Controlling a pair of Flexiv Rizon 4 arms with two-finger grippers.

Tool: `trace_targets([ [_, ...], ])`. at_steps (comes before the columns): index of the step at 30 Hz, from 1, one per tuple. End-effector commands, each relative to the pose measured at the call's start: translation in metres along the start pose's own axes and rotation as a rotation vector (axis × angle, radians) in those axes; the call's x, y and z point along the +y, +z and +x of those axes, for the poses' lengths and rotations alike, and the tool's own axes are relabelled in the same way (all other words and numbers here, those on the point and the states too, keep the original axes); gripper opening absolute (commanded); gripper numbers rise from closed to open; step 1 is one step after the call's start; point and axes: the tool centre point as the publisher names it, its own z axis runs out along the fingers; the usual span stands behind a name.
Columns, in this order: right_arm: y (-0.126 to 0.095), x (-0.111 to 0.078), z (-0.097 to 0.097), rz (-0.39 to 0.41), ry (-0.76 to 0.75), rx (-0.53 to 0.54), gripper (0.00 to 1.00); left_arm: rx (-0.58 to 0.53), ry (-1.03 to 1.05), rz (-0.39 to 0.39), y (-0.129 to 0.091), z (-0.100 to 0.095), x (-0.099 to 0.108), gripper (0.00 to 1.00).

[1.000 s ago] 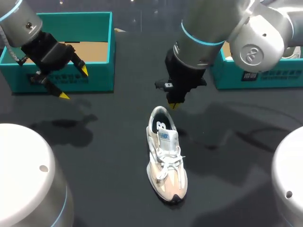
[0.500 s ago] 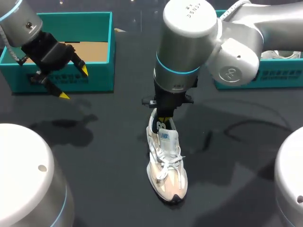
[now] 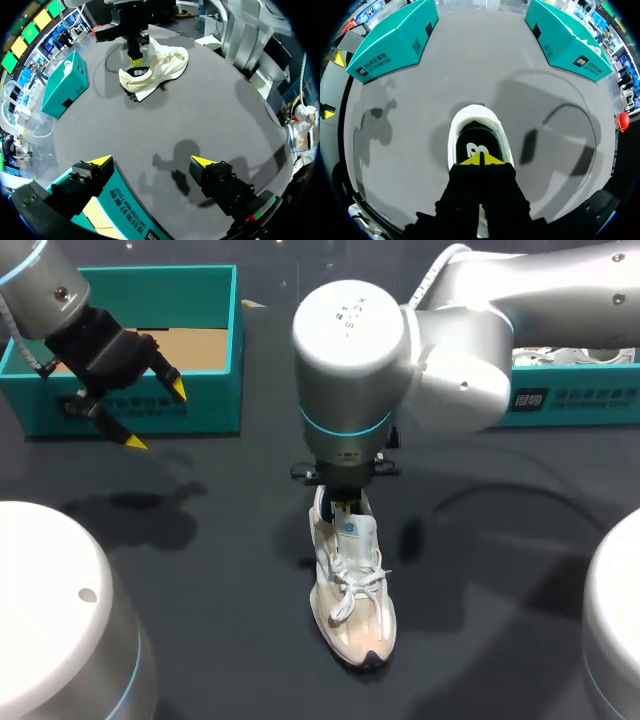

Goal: Take the shoe out of the shoebox, open the shoe tongue, remove and reinsert the insole, then place the shoe into the shoebox

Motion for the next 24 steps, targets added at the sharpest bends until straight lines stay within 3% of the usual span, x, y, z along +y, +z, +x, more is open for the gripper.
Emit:
trace_targets([
  [1,0.013,-0.001,0.014,-0.009,-0.002,-0.079,0.0,0.001,0.001,-0.002,-0.001,0.001,0.0,1.0],
  [15,0.046,-0.001,0.0,0.009,0.021,-0.099,0.0,0.001,0.001,-0.002,-0.001,0.001,0.0,1.0],
  [24,0.027,-0.008,-0.002,-0.071,0.012,-0.17,0.0,0.001,0.001,-0.002,-0.001,0.001,0.0,1.0],
])
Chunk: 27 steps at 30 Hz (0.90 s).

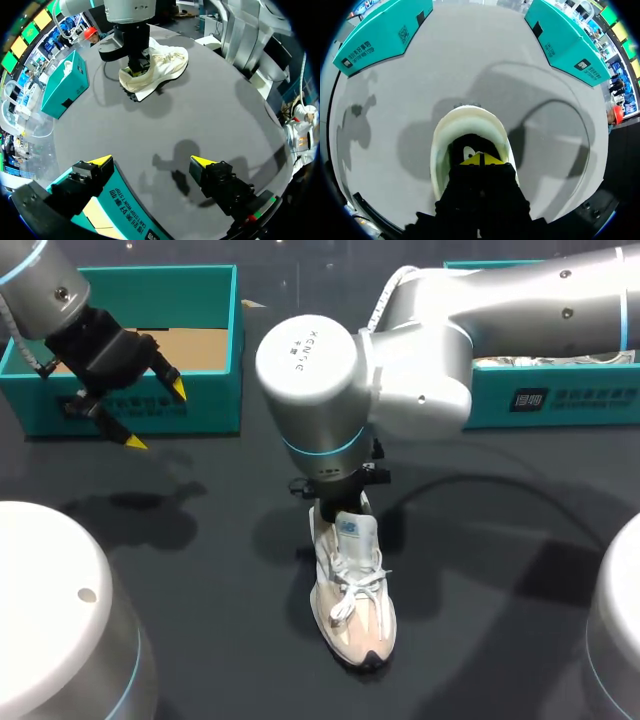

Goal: Take the shoe out of the shoebox, open the shoe tongue, remove and reinsert the insole, then place the shoe into the shoebox

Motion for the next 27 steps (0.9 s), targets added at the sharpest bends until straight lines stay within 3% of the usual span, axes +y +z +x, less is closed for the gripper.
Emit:
trace_targets([
  [1,-0.014,-0.012,0.006,-0.067,0.05,-0.07,0.0,0.001,0.001,-0.002,-0.001,0.001,0.0,1.0],
  [6,-0.015,-0.014,0.006,-0.075,0.05,-0.165,0.0,0.001,0.001,-0.002,-0.001,0.001,0.0,1.0],
  [11,-0.001,-0.014,0.006,-0.063,0.059,-0.256,0.0,0.001,0.001,-0.002,-0.001,0.001,0.0,1.0],
  [22,0.029,-0.019,0.008,0.005,0.071,-0.277,0.0,0.001,0.001,-0.002,-0.001,0.001,0.0,1.0],
  [27,0.021,-0.024,0.01,-0.014,0.065,-0.276,0.0,0.001,0.001,-0.002,-0.001,0.001,0.0,1.0],
])
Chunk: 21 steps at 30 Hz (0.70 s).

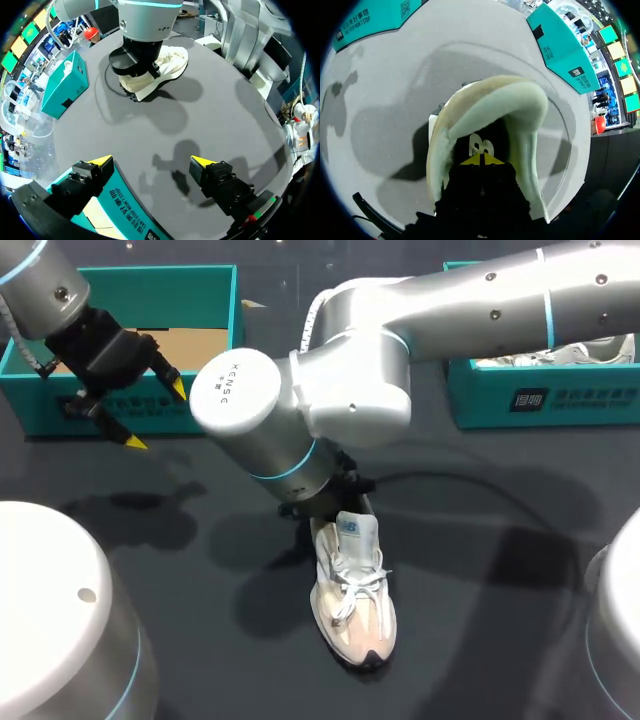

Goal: Take the shoe out of the shoebox, open the shoe tongue, remove and reinsert the insole, then place the shoe into the shoebox

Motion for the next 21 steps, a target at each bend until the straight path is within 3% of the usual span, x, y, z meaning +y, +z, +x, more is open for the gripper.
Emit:
trace_targets([
  [1,-0.009,-0.01,0.006,-0.05,0.169,-0.08,0.0,0.001,0.001,-0.002,-0.001,0.001,0.0,1.0],
  [8,-0.023,-0.011,-0.006,-0.1,0.209,-0.167,0.0,0.001,0.001,-0.002,-0.001,0.001,0.0,1.0],
  [16,0.001,-0.008,-0.016,-0.048,0.245,-0.258,0.0,0.001,0.001,-0.002,-0.001,0.001,0.0,1.0],
  [21,0.019,-0.008,-0.018,0.018,0.247,-0.177,0.0,0.001,0.001,-0.002,-0.001,0.001,0.0,1.0],
])
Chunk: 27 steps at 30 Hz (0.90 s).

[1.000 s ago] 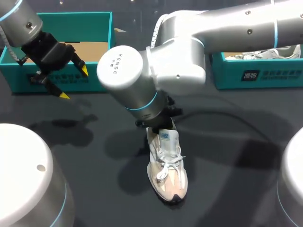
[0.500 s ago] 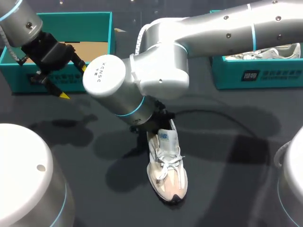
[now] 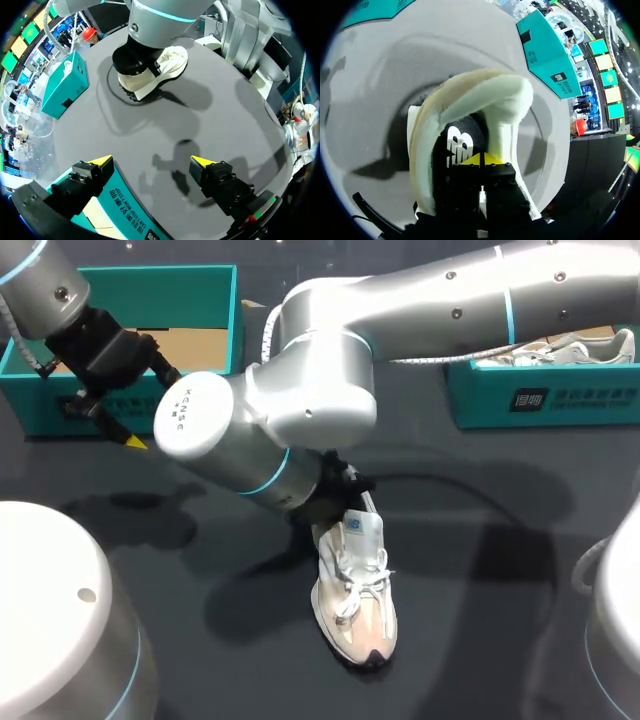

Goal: Take the shoe out of the shoebox, open the shoe tongue, remove and reinsert the insole, then place the shoe into the shoebox

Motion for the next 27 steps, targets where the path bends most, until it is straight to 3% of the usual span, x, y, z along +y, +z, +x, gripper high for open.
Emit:
trace_targets([
  [1,0.021,-0.002,0.013,0.039,0.285,0.046,0.0,0.001,0.001,-0.002,-0.001,0.001,0.0,1.0],
  [5,0.023,-0.006,0.02,0.052,0.257,0.152,0.0,0.001,0.001,-0.002,-0.001,0.001,0.0,1.0],
  [10,0.013,-0.007,0.022,0.043,0.233,0.203,0.0,0.001,0.001,-0.002,-0.001,0.001,0.0,1.0],
  [16,-0.016,-0.005,0.01,-0.037,0.219,0.271,0.0,0.001,0.001,-0.002,-0.001,0.001,0.0,1.0],
  [20,-0.027,0.001,0.016,-0.089,0.192,0.272,0.0,0.001,0.001,-0.002,-0.001,0.001,0.0,1.0],
  [27,-0.012,0.015,0.026,-0.043,0.157,0.329,0.0,0.001,0.001,-0.002,-0.001,0.001,0.0,1.0],
])
